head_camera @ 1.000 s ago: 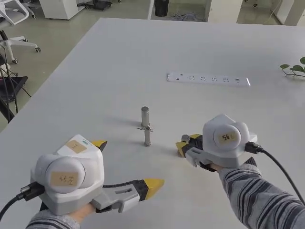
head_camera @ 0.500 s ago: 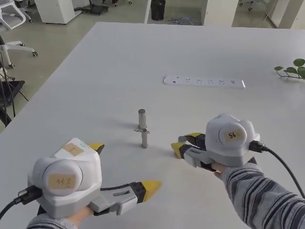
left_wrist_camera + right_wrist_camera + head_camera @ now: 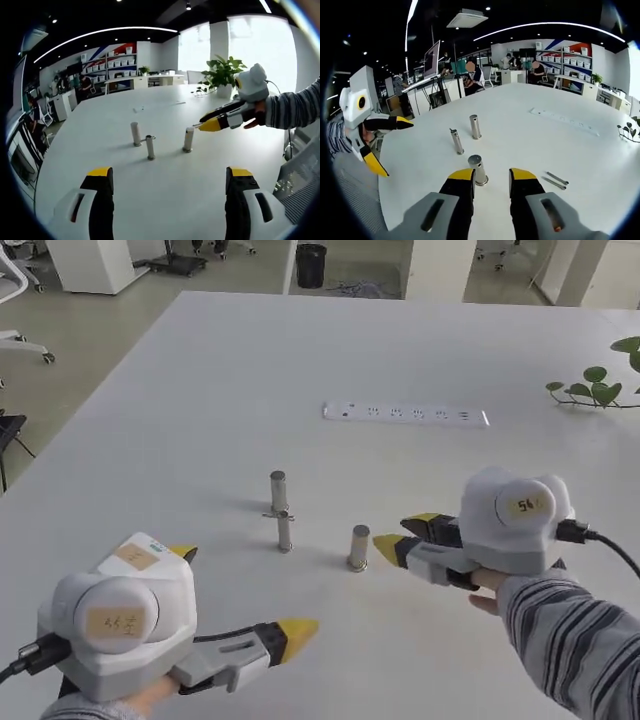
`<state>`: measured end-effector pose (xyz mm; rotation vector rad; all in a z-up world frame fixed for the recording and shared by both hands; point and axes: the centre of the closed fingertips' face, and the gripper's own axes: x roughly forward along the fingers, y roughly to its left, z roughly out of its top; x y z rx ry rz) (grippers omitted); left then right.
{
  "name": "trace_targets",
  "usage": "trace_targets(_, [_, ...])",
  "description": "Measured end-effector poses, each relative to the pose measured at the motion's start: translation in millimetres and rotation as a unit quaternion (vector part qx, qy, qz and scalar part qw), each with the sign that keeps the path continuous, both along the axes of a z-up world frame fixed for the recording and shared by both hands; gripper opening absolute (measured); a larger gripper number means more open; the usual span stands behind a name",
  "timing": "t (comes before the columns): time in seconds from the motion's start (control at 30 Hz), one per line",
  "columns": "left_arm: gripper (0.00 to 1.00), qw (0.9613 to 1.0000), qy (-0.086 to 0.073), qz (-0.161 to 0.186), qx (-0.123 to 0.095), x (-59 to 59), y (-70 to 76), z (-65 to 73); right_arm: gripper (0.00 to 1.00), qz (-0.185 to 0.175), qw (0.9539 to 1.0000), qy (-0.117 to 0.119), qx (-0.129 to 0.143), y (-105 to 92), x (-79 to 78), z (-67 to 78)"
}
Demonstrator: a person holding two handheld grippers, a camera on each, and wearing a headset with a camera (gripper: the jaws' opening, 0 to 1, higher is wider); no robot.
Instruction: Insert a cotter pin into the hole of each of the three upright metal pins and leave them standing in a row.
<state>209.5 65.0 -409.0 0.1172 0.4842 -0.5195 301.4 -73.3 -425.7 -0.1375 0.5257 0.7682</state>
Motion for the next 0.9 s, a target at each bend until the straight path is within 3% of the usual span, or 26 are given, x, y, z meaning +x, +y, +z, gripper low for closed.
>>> trace_targets(0.23, [0.90,0.9999,-0.001,0.003,0.009,0.9,3.2,-0.6,0.21,0.008,0.9983,0.014,-0.056,-25.9,9.6,-8.6])
trace_targets(0.37, [0.89,0.9999,0.003,0.007,0.010,0.3,4.9,-3.3,0.20,0.022,0.9947,0.033,-0.095,-38.8,14.1,-14.6])
trace_targets(0.57, [0.88,0.9999,0.009,0.006,0.006,-2.8,2.7,-6.1,0.19,0.030,0.9919,0.040,-0.117,-49.1,27.0,-17.6])
trace_targets(0.8, [0.87,0.9999,0.003,0.002,0.017,-0.9,2.2,-6.3,0.19,0.059,0.9829,0.049,-0.168,-59.3,36.2,-27.7])
trace_targets(0.9, [0.87,0.9999,0.003,0.003,0.016,-0.4,2.3,-6.4,0.19,0.074,0.9768,0.053,-0.194,-65.4,39.9,-32.2])
